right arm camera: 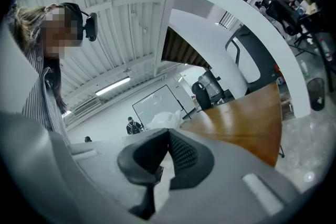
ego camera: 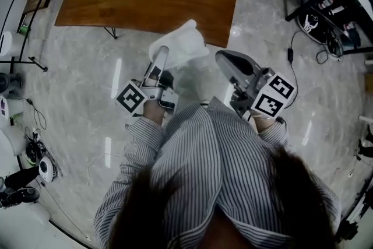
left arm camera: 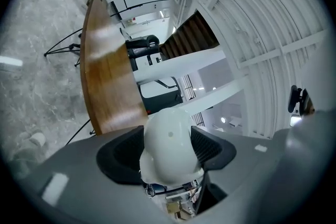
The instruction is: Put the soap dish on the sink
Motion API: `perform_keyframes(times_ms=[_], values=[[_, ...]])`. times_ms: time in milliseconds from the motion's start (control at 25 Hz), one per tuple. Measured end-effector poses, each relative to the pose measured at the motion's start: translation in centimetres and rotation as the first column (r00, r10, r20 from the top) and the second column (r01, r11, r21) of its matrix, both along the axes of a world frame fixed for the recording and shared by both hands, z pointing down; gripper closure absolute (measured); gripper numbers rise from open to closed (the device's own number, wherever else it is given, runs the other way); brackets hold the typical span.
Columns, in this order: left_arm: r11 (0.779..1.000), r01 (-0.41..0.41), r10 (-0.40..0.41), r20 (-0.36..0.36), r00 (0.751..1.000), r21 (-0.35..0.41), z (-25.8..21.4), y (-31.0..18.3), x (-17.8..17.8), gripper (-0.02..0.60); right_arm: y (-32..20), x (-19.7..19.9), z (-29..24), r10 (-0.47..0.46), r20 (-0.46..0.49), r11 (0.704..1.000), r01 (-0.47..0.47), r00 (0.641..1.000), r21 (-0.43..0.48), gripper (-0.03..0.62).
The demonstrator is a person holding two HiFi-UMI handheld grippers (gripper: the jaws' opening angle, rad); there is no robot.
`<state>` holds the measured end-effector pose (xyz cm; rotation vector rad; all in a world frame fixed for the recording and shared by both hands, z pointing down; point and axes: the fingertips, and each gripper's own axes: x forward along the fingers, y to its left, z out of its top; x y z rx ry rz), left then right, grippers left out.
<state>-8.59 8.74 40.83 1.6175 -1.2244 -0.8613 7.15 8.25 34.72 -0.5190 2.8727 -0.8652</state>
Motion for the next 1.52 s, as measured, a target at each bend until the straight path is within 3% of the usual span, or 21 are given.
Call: perform_keyframes(times_ms=[440,680,920,1520], values=[[0.998,-0.055,0.054,0.030,0.998,0.026,-2.4,-16.0,-9.5,0.299,-16.0,-8.6,-1.6,0.106,-0.038,0.994,-0.105,0.994,0.010,0.593],[0.995,-0.091,0.093,0.048,0.994,-0.050,-0.7,-21.5,-13.9,0.300,-20.8,-12.4,-2.0,0.172,-0.063,0.985,-0.172,0.983,0.016,0.593],[0.990,-0.099,0.100,0.005,0.995,-0.102,1.3,-25.5,-13.6,0.299,-23.3,-10.9,-0.1,0.208,-0.124,0.978,-0.209,0.970,-0.003,0.592],[0.969,-0.084,0.099,0.053,0.994,-0.231,4.4,-31.3,-12.5,0.301,-27.6,-9.0,1.3,0.192,-0.136,0.974,-0.205,0.972,-0.094,0.592]])
